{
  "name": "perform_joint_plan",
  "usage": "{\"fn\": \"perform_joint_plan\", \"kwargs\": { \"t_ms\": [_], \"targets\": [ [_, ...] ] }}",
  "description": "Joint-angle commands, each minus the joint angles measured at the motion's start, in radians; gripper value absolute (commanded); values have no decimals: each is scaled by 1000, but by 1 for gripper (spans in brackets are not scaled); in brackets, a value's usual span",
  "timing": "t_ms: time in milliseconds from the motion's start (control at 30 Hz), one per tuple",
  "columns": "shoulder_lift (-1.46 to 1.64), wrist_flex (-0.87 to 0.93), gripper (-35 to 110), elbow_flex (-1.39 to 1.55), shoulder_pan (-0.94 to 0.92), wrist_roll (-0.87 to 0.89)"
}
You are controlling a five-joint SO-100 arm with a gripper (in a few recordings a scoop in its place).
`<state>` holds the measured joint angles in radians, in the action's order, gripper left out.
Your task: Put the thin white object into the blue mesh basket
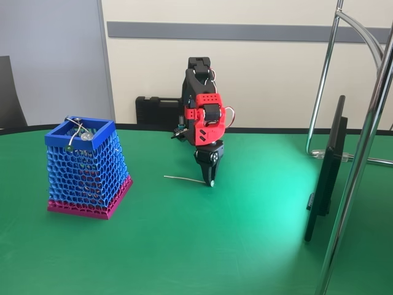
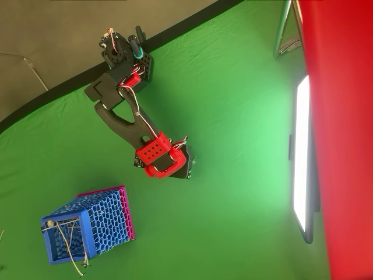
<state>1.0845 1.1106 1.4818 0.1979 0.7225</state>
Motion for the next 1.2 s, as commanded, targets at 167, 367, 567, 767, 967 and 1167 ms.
{"fn": "perform_joint_plan", "kwargs": {
  "t_ms": [167, 367, 567, 767, 967, 1167],
  "targets": [
    [3, 12, 10, -35, -11, 12],
    [5, 12, 7, -32, -12, 15],
    [2, 12, 4, -40, -11, 0],
    [25, 12, 2, -44, 6, -40],
    [130, 12, 1, -92, 2, -89],
    [218, 14, 1, -236, -55, -166]
  ]
}}
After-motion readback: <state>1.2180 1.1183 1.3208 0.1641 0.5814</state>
